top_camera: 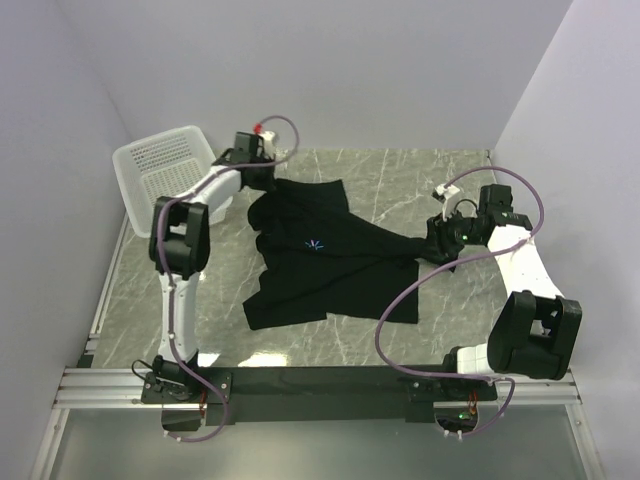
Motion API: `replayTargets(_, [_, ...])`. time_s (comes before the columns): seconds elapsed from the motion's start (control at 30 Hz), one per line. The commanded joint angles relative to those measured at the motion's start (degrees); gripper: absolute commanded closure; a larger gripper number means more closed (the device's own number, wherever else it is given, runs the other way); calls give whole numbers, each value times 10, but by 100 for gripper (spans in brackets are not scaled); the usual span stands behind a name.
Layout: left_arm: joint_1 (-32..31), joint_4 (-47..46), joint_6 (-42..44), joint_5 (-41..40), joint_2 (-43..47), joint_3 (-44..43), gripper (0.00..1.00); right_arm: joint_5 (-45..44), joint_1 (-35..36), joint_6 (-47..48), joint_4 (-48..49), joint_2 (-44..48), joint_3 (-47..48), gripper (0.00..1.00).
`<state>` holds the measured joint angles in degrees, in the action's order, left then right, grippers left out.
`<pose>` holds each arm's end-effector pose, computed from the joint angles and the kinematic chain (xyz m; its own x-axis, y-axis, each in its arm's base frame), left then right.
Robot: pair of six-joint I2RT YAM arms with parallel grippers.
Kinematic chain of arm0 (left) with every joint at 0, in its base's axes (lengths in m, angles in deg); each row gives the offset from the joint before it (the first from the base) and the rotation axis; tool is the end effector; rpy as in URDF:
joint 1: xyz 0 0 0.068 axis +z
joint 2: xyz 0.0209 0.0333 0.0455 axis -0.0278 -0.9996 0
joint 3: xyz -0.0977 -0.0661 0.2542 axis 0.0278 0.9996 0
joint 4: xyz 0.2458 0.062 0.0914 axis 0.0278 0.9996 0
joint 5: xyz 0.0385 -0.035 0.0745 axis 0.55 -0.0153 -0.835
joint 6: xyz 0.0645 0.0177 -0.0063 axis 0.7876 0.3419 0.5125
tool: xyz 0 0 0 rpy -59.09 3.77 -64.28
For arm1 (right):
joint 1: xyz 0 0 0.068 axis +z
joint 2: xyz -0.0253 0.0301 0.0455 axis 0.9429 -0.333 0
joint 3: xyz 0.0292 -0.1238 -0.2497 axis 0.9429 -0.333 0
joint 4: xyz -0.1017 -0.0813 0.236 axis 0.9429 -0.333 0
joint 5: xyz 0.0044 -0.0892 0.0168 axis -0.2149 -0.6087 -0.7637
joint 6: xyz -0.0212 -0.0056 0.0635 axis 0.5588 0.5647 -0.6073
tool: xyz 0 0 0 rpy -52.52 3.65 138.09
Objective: Fold and stack the t-shirts
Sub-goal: Flatten out the T-shirt at the center of the board.
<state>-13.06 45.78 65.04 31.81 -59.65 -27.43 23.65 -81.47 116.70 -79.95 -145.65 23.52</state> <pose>0.5163 -0.1451 0.1829 -0.7205 0.0629 -0.6906 0.2873 0.9335 -0.2147 0.2805 -0.0165 0.2482 -0.5752 -0.3451 -0.7416 -0.6752 0.7121 0.1924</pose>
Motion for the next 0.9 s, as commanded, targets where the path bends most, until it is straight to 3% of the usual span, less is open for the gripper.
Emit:
replayTargets(0.0, [31,-72,-48,12,87,4,100,-29,-2,-27,38,13,-1,45])
replayTargets(0.23, [32,-74,-33,60,106,10,100,-116,-2,-60,68,-53,43,45])
replayTargets(0.5, [33,-63,-30,56,95,-23,100,-152,-2,-43,46,-114,118,44])
replayTargets(0.87, [33,-59,-23,52,106,-3,100,-153,5,-54,32,-152,119,44])
